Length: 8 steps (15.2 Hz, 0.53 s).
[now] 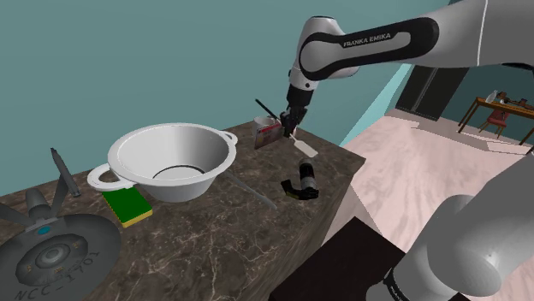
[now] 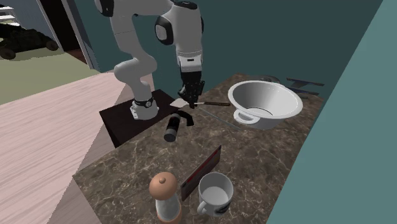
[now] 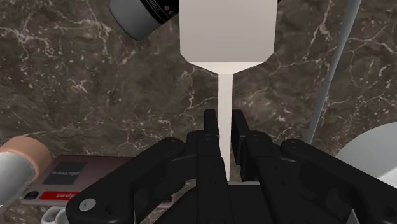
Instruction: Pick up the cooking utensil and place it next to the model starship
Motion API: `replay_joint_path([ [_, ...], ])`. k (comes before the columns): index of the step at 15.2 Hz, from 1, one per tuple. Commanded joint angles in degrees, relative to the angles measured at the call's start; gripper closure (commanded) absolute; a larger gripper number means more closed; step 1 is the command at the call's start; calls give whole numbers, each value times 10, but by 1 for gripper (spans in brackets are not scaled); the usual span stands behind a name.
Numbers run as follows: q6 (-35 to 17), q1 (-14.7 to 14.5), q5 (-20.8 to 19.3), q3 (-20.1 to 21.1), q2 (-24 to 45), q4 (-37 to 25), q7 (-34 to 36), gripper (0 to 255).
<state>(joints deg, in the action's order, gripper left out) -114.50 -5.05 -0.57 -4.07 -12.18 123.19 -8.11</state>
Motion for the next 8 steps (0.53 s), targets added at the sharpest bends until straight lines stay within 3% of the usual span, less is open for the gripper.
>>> replay_joint_path([
  [1,17,0,0,0,-3,-14,1,255],
  [3,30,0,0,1,-5,-25,1,255],
  [8,30,-28,6,44,-30,1,70,255],
])
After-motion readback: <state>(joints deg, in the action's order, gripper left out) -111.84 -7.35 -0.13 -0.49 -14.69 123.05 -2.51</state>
